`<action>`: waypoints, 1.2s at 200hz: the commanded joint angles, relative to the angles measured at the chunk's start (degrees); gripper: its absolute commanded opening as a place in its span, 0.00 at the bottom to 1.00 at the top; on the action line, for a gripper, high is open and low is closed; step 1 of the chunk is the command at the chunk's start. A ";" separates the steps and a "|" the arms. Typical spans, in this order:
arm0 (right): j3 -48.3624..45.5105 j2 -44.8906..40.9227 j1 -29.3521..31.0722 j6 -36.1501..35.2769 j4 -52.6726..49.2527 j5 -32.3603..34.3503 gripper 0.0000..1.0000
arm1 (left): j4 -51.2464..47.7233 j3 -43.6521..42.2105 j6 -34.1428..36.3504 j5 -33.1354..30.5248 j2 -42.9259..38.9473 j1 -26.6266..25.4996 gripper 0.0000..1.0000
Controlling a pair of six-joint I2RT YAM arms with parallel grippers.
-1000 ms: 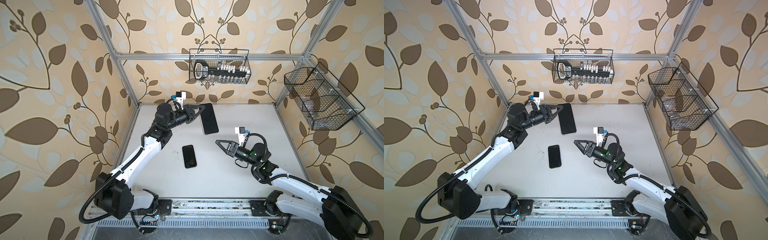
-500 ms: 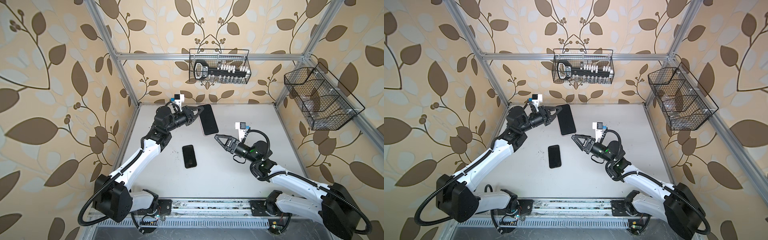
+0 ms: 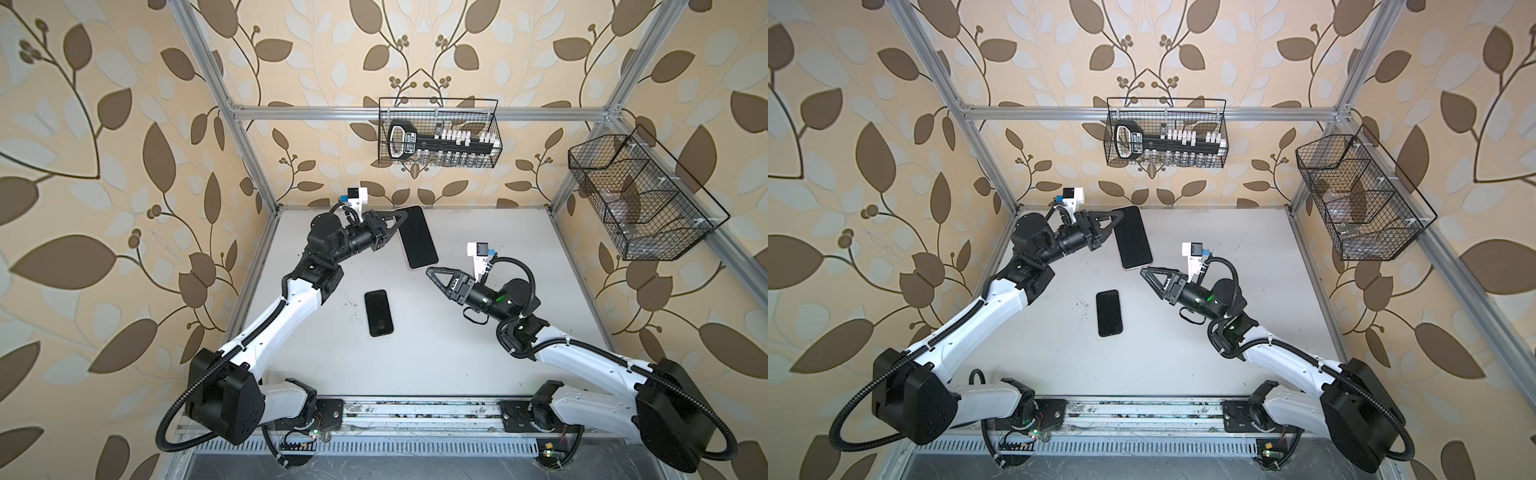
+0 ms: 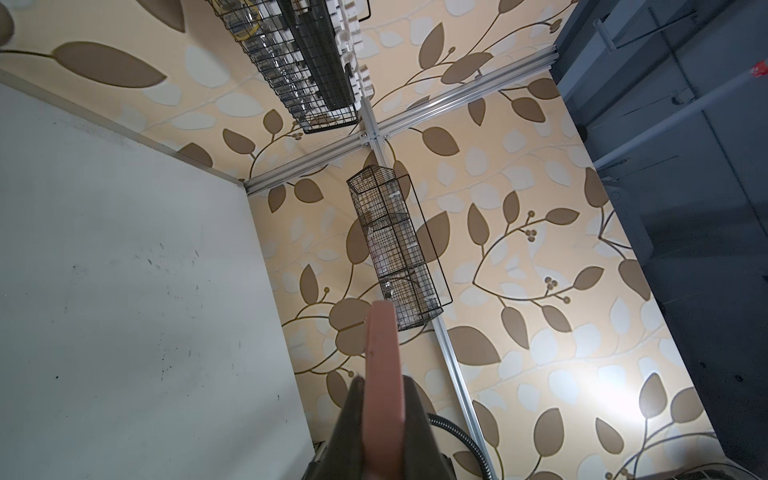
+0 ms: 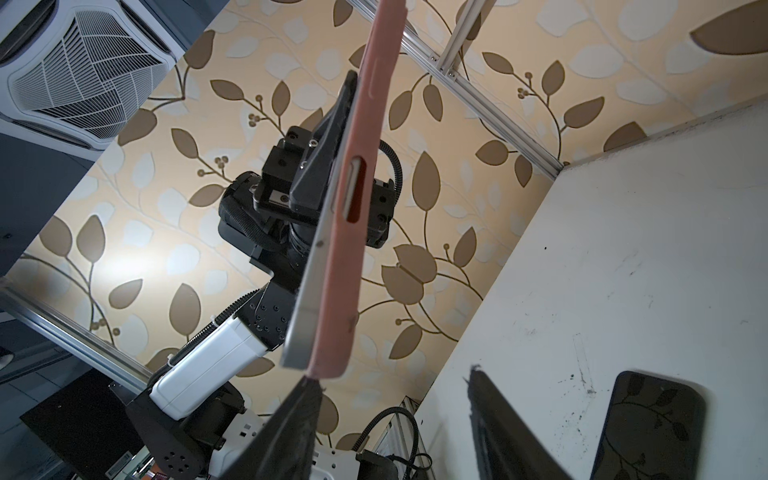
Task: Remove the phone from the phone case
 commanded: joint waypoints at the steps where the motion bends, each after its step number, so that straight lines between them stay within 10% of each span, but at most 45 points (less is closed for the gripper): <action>1: 1.65 -0.40 -0.14 0.48 2.50 -0.41 0.58 | 5.90 0.40 -1.09 0.11 -1.69 0.03 0.00; 240: 2.00 -1.50 -0.84 0.44 2.11 -1.55 0.58 | 8.19 0.93 -2.83 0.99 -0.39 0.03 0.00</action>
